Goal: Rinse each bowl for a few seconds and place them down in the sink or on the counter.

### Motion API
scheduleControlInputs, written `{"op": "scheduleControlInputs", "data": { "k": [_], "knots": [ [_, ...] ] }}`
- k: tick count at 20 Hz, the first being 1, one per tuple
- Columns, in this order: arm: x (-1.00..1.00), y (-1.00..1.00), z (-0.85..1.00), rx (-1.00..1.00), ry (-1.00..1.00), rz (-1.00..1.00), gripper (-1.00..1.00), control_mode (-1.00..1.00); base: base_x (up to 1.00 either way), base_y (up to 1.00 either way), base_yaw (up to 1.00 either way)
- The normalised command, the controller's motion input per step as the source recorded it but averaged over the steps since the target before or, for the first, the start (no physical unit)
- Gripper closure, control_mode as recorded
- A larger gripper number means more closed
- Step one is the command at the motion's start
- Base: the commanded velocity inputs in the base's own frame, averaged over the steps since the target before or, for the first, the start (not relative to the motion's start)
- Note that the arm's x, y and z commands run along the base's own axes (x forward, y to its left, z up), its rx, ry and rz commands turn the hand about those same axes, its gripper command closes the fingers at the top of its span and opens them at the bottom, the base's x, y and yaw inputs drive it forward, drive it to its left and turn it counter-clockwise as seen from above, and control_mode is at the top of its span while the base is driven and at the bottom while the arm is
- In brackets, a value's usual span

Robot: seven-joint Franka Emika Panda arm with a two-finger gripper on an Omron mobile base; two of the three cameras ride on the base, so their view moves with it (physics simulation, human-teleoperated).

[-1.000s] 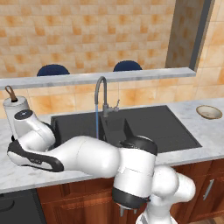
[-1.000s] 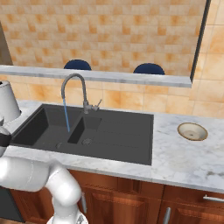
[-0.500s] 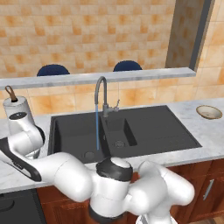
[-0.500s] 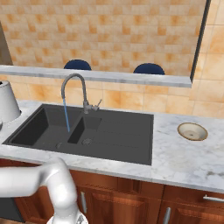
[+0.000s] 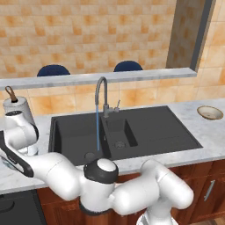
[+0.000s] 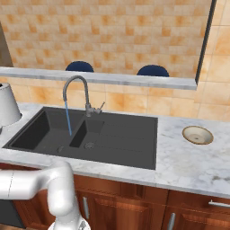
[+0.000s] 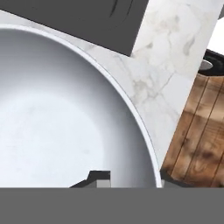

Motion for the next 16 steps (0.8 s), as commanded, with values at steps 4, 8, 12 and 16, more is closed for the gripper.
{"op": "scheduleControlInputs", "data": {
  "k": [4,8,12,16],
  "knots": [
    [0.27,0.22,-0.39,0.0,0.0,0.0,1.0,-1.0,0.0,0.0,0.0],
    [0.11,0.21,-0.39,0.0,0.0,0.01,-1.0,-1.0,0.0,0.0,0.0],
    [-0.01,0.05,-0.23,0.0,-0.01,0.03,-1.0,-1.0,0.0,0.0,0.0],
    [-0.1,0.01,-0.1,0.0,-0.02,0.02,-1.0,-1.0,0.0,0.0,0.0]
  ]
}}
